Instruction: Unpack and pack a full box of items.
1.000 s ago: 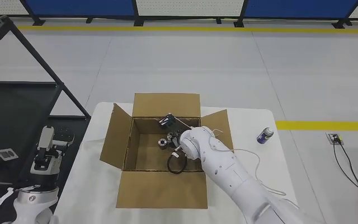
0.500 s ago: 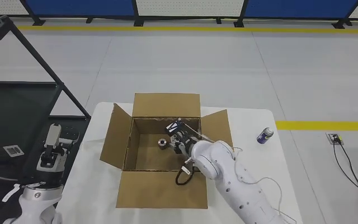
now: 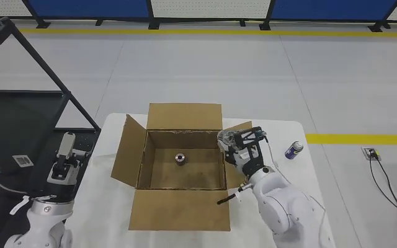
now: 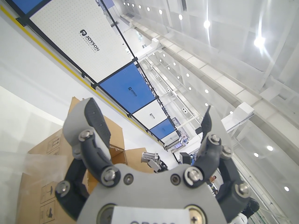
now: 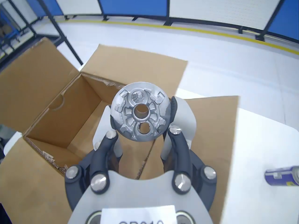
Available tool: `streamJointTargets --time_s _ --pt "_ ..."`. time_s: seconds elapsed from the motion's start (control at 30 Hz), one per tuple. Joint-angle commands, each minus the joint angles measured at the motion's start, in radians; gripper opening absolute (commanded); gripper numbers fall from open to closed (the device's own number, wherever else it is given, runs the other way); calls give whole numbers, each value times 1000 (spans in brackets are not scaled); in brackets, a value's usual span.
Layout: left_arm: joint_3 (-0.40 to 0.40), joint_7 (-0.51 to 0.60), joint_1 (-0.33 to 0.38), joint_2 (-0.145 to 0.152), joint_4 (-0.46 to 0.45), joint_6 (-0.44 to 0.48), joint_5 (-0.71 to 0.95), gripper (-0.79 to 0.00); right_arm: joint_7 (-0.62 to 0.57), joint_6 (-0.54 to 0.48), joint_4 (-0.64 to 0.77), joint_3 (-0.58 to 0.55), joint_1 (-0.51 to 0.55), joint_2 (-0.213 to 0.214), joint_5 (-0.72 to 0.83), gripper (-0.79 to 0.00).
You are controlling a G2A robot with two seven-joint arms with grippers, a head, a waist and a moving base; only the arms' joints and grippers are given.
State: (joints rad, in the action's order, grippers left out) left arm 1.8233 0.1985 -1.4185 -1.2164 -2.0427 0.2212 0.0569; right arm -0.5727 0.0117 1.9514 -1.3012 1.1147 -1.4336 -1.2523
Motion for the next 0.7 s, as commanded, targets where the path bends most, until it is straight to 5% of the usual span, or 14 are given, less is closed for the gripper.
streamJointTargets --time_s 0.0,0.33,0.67 --pt "-7 5 8 0 1 -2 -3 0 30 5 52 -63 67 6 22 -785" --pt "-32 22 66 3 13 -23 -11 0 100 92 140 -296 319 22 103 -785" --pt "-47 28 95 6 10 -33 -26 0 -115 203 -125 -325 196 34 22 -785"
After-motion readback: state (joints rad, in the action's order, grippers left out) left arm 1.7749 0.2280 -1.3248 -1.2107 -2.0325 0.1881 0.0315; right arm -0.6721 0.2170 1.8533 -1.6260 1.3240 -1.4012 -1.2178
